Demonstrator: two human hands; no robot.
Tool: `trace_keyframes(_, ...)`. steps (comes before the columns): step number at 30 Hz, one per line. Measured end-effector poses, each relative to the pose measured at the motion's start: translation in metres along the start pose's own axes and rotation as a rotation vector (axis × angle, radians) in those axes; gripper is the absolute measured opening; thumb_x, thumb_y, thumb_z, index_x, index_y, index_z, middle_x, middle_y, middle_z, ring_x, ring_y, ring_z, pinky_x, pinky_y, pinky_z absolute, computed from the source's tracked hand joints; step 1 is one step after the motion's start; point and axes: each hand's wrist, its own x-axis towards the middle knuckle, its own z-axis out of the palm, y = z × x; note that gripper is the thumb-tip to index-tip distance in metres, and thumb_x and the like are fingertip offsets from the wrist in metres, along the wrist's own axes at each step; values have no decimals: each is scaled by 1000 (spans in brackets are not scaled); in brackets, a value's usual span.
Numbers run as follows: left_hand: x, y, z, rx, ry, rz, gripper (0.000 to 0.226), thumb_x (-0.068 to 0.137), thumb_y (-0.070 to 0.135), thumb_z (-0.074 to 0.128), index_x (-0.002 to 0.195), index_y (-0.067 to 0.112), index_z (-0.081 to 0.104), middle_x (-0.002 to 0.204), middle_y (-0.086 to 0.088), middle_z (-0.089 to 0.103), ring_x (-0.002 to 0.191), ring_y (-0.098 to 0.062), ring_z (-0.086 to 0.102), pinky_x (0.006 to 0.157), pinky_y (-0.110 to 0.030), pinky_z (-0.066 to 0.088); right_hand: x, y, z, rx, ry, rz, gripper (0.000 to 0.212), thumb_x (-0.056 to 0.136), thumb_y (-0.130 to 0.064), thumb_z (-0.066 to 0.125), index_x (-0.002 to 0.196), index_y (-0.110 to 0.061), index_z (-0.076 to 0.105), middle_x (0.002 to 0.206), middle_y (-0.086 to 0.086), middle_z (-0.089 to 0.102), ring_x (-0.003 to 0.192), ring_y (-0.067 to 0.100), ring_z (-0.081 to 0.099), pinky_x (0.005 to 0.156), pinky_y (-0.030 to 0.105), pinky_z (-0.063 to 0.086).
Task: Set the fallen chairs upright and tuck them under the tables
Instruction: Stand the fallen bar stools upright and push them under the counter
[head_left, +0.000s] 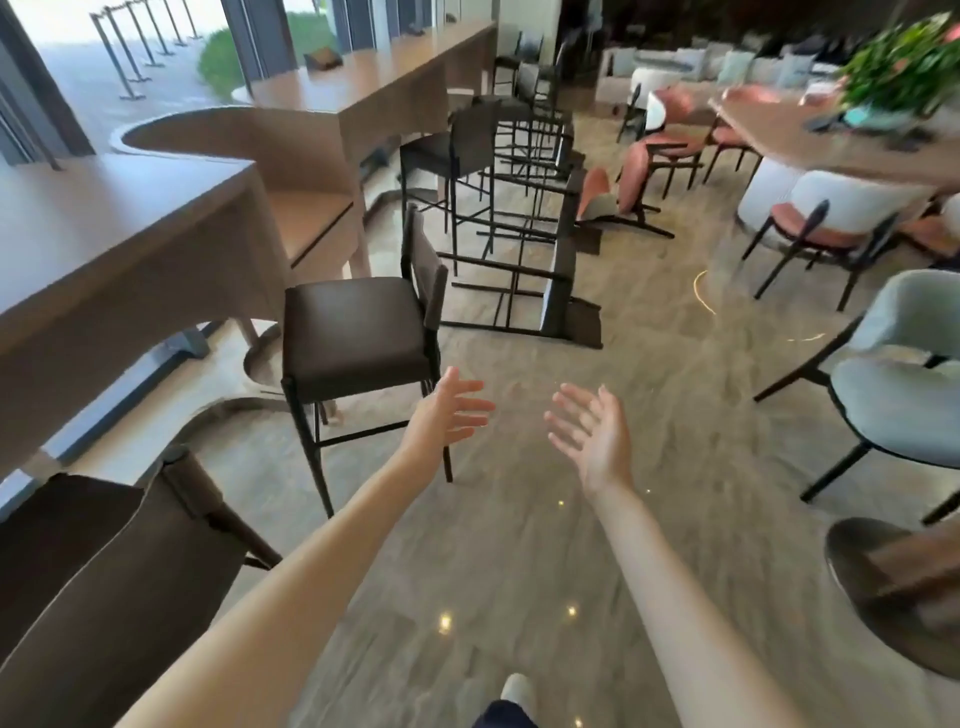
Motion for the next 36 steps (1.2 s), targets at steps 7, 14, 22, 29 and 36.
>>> trace_keyframes(7, 98, 18, 58, -12, -52, -5, 47, 101, 48, 26, 114, 18, 59, 103, -9, 71, 100, -28, 65, 102, -46, 44, 90, -42, -33, 16, 59, -31, 41, 101, -42, 31, 100, -21, 66, 106, 1, 69, 89, 18, 64, 81, 34, 46)
trace_keyframes(14, 197, 41, 117, -53, -57, -24, 47, 101, 48, 28, 117, 16, 58, 104, -11, 71, 101, -30, 65, 99, -45, 45, 182, -86, -63, -13, 92, -65, 40, 101, -39, 32, 102, -20, 68, 112, 4, 69, 94, 21, 66, 81, 35, 48)
trace_keyframes(22, 284, 47, 147, -43, -81, -54, 52, 102, 46, 26, 126, 11, 55, 109, -14, 70, 105, -32, 64, 95, -40, 47, 275, -109, -78, 8, 138, -36, 40, 101, -40, 34, 102, -19, 68, 112, 7, 70, 95, 23, 67, 78, 34, 49)
trace_keyframes(29, 390, 41, 155, -42, -94, -86, 52, 102, 47, 26, 125, 11, 56, 106, -11, 71, 103, -30, 66, 95, -41, 48, 369, -116, -68, 17, 185, -25, 41, 101, -39, 34, 106, -17, 68, 112, 8, 70, 101, 26, 66, 82, 36, 49)
trace_keyframes(36, 517, 67, 158, -68, -124, -106, 50, 102, 45, 27, 122, 11, 57, 108, -15, 70, 104, -33, 65, 99, -44, 46, 487, -148, -41, 63, 242, -27, 40, 101, -38, 35, 108, -16, 67, 113, 9, 70, 102, 28, 66, 86, 38, 49)
